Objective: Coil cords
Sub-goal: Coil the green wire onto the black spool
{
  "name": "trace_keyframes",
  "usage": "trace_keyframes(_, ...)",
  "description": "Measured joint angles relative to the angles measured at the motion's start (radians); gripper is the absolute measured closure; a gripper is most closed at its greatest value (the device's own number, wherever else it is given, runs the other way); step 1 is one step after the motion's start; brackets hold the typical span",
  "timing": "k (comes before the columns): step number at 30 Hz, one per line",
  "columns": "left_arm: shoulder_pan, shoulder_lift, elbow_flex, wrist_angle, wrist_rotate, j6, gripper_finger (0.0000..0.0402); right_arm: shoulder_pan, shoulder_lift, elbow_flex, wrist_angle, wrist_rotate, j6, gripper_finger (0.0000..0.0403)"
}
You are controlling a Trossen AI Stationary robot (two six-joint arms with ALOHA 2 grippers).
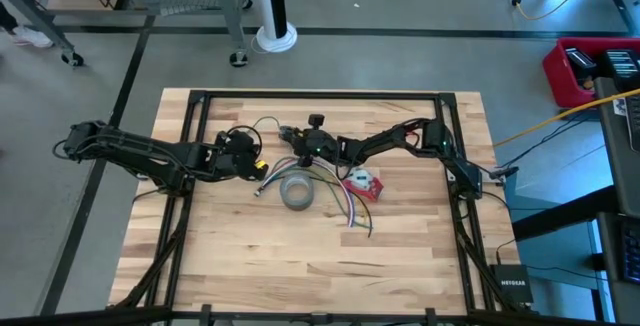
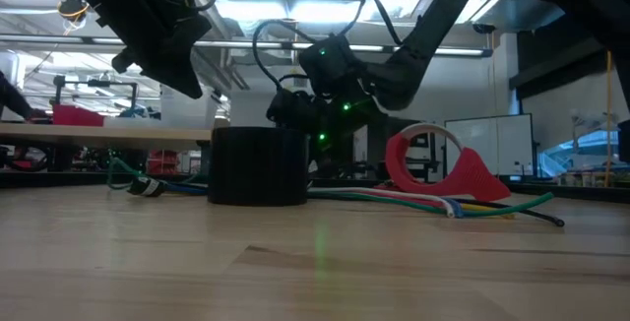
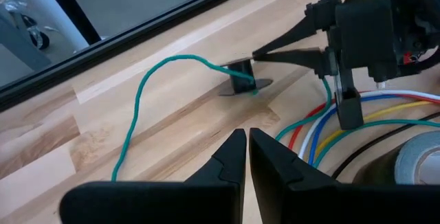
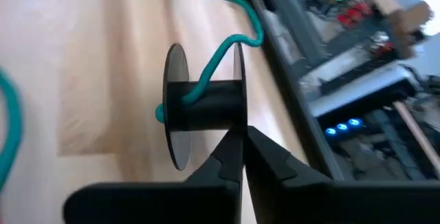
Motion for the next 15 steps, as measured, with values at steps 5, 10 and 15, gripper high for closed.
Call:
trace_keyframes(5,0.0,0.0,0.0,-0.002,0.0,0.018,0.0389,0.011,-0.011,0.0,0.057,0.102,0.004,0.0395)
trace_keyframes(10,0.0,0.0,0.0,-0.003,0.0,0.026,0.0389,0.013,-0.069,0.0,0.033,0.198,0.034,0.0395)
trace_keyframes(15,0.0,0.0,0.0,-0.023,0.0,0.026,0.0389,0.011,-0.164,0.0,-0.135,0.247,0.157,0.0397)
